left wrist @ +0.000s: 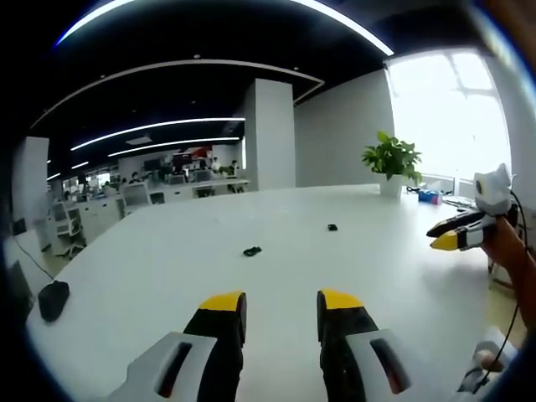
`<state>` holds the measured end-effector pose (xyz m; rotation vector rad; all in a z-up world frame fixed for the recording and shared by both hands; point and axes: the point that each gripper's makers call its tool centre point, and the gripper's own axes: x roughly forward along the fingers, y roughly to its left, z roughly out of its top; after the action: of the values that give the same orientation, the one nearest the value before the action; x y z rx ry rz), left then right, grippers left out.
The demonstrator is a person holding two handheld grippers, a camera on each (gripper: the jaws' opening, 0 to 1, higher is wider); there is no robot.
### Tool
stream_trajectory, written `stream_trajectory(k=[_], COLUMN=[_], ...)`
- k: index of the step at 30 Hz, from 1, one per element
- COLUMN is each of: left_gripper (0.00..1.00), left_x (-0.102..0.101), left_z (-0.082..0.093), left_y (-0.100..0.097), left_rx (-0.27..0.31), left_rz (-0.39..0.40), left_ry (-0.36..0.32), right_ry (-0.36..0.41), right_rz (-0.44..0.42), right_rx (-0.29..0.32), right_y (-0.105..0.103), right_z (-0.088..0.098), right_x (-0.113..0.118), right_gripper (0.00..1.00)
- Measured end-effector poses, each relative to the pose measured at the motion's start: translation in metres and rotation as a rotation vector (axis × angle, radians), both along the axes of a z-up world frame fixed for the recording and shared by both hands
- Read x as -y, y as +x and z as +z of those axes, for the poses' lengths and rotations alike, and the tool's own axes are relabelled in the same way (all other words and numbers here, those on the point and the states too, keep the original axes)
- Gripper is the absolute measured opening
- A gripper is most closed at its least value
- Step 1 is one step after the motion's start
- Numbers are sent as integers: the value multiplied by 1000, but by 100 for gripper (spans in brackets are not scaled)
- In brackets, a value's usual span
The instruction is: Snap the two parts of the plastic buckle together until the buckle closes and remains connected.
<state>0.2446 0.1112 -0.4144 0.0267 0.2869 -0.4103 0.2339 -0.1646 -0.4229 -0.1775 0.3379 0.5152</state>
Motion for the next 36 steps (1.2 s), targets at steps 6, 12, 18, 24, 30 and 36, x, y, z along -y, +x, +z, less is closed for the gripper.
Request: stream_trajectory(k=[6, 12, 18, 24, 30, 36], left_gripper=[34, 34, 34, 34, 34, 34], left_x=[0, 1, -1, -2, -5, -7], left_z=[1, 5, 6, 5, 8, 13], left_y=[1, 1, 3, 3, 5, 10], left_rx=[1, 6, 7, 9, 13, 19], left_rz=[-1, -5, -2, 0, 4, -4], left_ry=[1, 5, 9, 6, 10, -1], right_ry=[-3, -4, -6, 4, 13, 9], right_rz=[-2, 1, -1, -7, -8, -2], right_rx=[4, 1, 5, 7, 5, 0], right_y=[2, 3, 4, 5, 9, 15], right_z=[2, 2, 3, 3, 2, 3], right_x=[1, 0, 1, 2, 2, 0], right_gripper=[27, 27, 27, 27, 27, 27])
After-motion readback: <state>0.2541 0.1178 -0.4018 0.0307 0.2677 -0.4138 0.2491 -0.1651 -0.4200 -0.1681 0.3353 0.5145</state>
